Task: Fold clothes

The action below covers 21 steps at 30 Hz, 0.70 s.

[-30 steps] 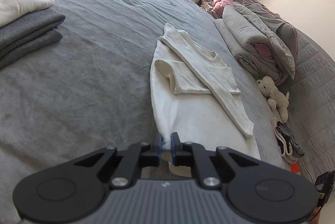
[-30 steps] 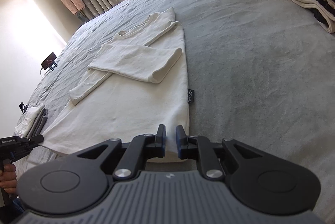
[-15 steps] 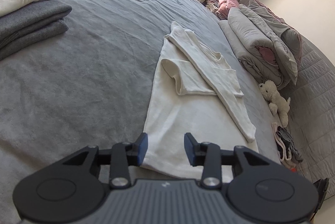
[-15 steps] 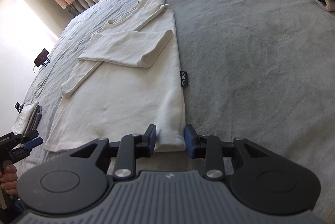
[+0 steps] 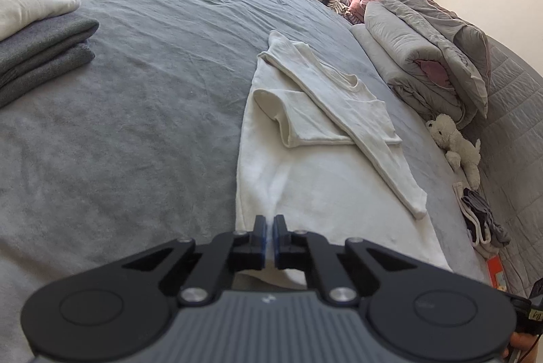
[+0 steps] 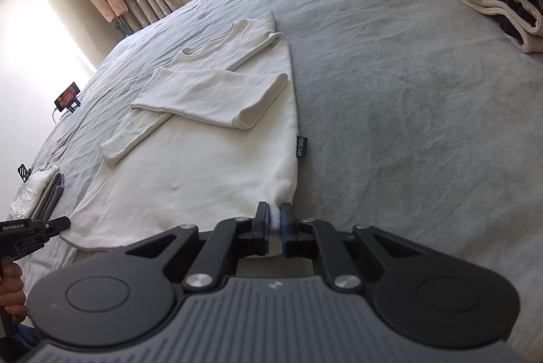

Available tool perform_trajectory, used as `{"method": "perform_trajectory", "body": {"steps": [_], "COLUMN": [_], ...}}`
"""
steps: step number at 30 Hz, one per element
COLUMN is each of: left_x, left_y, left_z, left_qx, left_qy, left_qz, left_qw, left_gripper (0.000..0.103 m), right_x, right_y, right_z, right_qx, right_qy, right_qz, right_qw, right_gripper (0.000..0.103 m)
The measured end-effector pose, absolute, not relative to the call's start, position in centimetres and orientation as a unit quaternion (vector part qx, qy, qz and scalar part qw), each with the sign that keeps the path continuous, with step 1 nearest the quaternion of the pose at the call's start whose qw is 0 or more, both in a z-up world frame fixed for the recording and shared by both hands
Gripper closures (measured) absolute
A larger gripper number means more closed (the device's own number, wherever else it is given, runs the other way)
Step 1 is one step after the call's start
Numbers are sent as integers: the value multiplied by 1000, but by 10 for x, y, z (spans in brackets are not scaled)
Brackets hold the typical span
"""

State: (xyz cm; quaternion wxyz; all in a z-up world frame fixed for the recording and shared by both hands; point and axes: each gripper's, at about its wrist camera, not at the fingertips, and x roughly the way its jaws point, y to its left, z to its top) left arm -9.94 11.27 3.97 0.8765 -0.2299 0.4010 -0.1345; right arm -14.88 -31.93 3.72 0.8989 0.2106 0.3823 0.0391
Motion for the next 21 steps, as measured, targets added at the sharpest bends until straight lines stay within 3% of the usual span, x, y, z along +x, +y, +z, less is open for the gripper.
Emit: {"method": "perform_trajectory", "body": {"steps": [21], "left_x": [-138], "left_y": [129], "left_z": [64], "left_qx": [-282], "left_qy": [372], "left_qz": [-143], "left_qw": [872], "left_gripper": [101], "right_x": [-178], "right_y": [-329], "right_z": [63], "right_qx": [250], "right_qy": [331], "right_qz": [31], "right_qw": [909], "right_gripper": [95]}}
